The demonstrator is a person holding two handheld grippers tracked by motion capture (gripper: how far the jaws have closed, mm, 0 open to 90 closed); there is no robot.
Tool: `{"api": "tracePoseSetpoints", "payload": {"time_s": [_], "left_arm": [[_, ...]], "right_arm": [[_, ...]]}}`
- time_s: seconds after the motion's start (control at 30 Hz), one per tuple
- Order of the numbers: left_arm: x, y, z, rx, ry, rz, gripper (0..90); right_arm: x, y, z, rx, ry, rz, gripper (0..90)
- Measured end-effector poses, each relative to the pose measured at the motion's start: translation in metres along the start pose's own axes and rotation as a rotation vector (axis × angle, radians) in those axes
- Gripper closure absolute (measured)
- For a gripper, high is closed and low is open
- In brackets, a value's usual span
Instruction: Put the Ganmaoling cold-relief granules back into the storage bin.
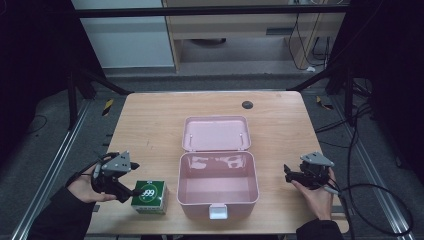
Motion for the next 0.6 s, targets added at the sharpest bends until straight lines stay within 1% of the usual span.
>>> {"api": "tracePoseSetpoints", "payload": {"time_s": [0.03, 0.1, 0.2, 0.43, 0.6], "left_arm": [[0.0, 0.0, 0.0, 0.0, 0.0, 0.0, 14.3], [-0.001, 0.003, -0.002, 0.014, -0.008, -0.012, 13.8], [-0.001, 0.008, -0.004, 0.027, -0.031, -0.031, 13.2], [-0.001, 0.012, -0.007, 0.033, -0.061, -0.057, 11.1], [-0.001, 0.013, -0.009, 0.039, -0.073, -0.067, 9.9]], "right_arm": [[0.0, 0.0, 0.0, 0.0, 0.0, 0.0, 6.5], [0.001, 0.0, -0.001, 0.002, -0.004, 0.007, 6.4], [0.001, 0.0, -0.001, 0.0, -0.007, 0.008, 6.2], [0.003, -0.001, -0.002, 0.0, -0.024, 0.018, 5.4], [0.004, -0.001, -0.003, 0.0, -0.032, 0.024, 4.9]]}}
Point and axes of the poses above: each handheld gripper's, and its own axes: z roughly backward along the jaws, x roughly out of its underside, y roughly to its right, the point moved 10 cm from there along -z, roughly forward along the jaws, and after that the axes turned 3 degrees about -x, right-handed, at the moved point
